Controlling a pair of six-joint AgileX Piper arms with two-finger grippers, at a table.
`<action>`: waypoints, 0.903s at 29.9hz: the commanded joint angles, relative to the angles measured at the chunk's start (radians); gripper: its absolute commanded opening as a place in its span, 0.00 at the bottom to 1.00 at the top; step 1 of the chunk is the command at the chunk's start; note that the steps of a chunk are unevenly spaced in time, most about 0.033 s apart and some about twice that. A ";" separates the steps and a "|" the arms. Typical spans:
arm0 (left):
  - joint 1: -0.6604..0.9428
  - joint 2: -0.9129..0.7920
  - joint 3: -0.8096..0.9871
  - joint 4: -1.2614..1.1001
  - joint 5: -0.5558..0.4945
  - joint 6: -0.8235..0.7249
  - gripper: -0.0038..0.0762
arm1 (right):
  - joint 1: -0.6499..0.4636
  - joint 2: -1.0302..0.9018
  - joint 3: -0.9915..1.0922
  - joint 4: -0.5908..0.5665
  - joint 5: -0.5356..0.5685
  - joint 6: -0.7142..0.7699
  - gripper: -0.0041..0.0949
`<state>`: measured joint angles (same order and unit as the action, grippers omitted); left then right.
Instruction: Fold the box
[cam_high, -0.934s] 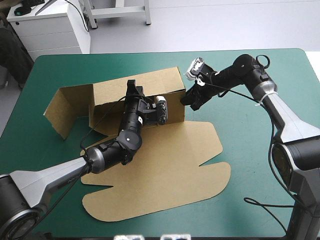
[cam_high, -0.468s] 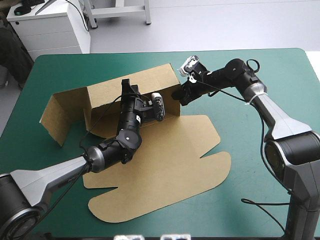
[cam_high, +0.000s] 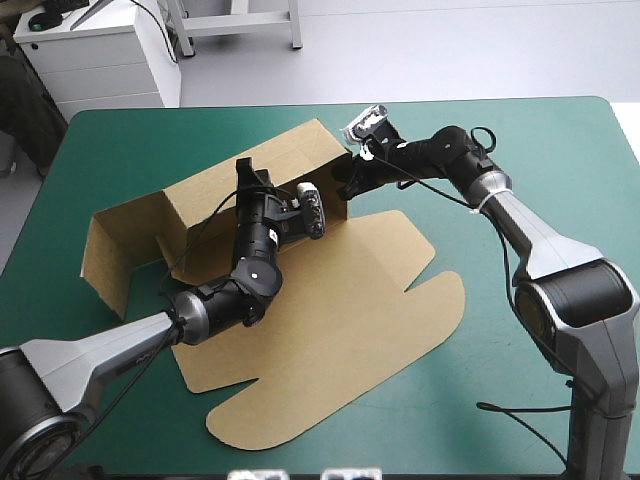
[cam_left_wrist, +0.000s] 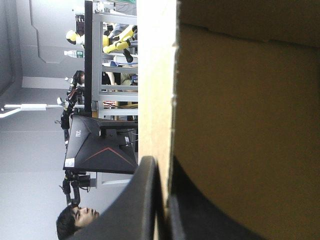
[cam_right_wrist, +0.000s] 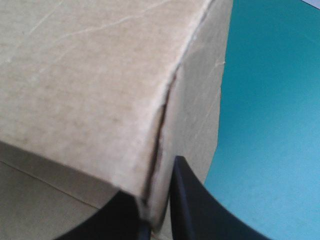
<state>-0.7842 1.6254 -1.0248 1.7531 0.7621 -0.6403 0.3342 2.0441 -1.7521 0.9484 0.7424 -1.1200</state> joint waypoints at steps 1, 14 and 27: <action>-0.010 -0.027 -0.020 0.078 0.016 -0.027 0.04 | 0.030 -0.044 -0.029 0.077 0.075 0.046 0.04; -0.010 -0.027 -0.020 0.078 0.036 -0.034 0.41 | 0.030 -0.044 -0.029 -0.104 0.102 0.207 0.04; -0.148 -0.027 -0.048 0.078 0.150 -0.150 0.57 | 0.030 -0.044 -0.039 -0.323 0.040 0.445 0.04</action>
<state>-0.8861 1.6381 -1.0284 1.7046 0.8256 -0.7545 0.3617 2.0388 -1.7802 0.6957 0.7041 -0.7315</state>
